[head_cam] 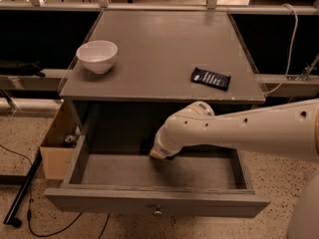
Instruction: Pick rxbar chocolate from top drawer and place on counter
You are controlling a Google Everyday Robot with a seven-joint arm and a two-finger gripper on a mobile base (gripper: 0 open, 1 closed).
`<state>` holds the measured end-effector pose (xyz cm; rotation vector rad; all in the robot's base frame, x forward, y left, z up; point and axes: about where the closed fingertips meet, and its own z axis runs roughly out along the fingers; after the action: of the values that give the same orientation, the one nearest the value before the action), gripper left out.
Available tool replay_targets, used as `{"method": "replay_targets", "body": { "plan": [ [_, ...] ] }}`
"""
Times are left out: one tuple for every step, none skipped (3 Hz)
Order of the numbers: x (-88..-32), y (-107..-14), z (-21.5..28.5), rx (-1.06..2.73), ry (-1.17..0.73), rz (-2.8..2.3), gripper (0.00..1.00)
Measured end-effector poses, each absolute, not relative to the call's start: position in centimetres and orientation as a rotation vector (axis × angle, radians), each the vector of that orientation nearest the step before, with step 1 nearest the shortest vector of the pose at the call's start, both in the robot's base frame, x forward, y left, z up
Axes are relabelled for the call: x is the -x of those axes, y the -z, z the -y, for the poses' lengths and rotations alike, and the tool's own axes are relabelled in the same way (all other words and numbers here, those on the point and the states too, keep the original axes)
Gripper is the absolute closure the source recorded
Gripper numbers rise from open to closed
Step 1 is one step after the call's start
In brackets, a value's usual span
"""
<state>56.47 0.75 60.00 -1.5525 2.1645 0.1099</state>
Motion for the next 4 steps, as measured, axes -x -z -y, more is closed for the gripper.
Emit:
{"method": "replay_targets", "body": {
  "plan": [
    [-56.0,-60.2,-0.7,1.545,-0.122,-2.182,1.0],
    [-54.1,-61.9,0.1,1.507,-0.106,-2.202,1.0],
    [-50.8,-64.9,0.9,1.474,-0.067,-2.178,1.0],
    [-50.6,-66.0,1.0,1.473,-0.047,-2.159,0.73]
  ]
}}
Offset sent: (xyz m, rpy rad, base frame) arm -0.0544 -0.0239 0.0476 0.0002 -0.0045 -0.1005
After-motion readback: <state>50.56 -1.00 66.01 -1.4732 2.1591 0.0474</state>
